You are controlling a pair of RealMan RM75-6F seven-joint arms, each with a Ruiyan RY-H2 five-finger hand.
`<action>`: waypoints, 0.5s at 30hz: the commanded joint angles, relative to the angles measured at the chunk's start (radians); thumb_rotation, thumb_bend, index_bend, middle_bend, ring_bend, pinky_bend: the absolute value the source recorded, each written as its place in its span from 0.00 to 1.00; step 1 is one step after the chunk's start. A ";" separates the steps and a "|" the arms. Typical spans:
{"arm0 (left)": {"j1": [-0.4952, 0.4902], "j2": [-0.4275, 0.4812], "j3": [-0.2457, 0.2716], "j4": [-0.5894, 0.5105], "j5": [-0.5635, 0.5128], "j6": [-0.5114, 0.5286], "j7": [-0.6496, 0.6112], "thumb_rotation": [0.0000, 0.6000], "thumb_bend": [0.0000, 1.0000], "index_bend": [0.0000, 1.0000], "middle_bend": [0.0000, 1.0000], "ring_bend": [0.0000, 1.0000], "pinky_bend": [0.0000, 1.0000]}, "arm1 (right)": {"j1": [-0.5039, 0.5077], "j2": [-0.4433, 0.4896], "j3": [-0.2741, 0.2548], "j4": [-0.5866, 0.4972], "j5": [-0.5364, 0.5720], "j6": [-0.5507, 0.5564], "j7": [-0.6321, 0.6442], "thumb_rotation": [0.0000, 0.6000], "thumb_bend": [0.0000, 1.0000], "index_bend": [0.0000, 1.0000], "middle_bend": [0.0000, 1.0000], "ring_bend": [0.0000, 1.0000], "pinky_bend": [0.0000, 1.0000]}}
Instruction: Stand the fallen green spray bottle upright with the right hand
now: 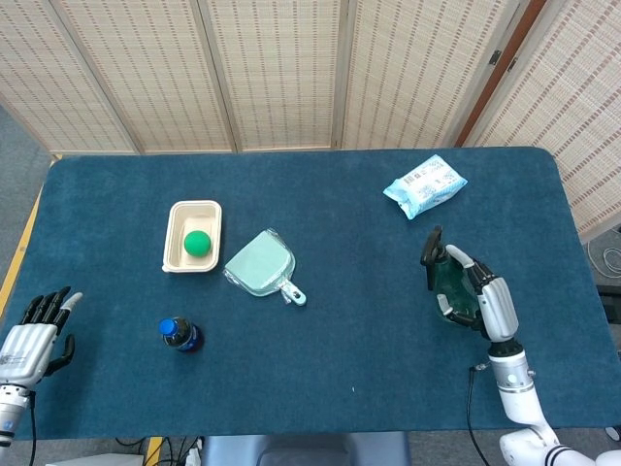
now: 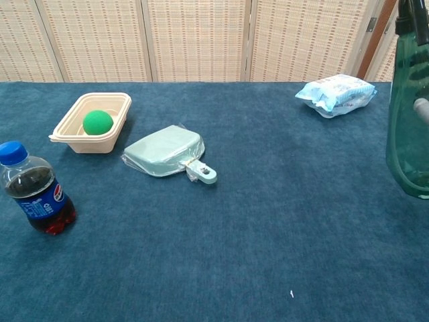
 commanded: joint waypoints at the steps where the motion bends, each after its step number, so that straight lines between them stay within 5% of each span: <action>1: 0.001 0.000 0.002 0.002 -0.002 -0.003 0.001 1.00 0.61 0.06 0.00 0.00 0.00 | 0.000 -0.078 0.007 0.111 0.007 0.012 0.094 1.00 0.36 0.17 0.34 0.29 0.41; 15: 0.006 0.005 0.003 -0.022 -0.009 -0.003 0.032 1.00 0.61 0.06 0.00 0.00 0.00 | -0.001 -0.186 0.029 0.289 0.025 0.078 0.304 1.00 0.36 0.17 0.34 0.29 0.41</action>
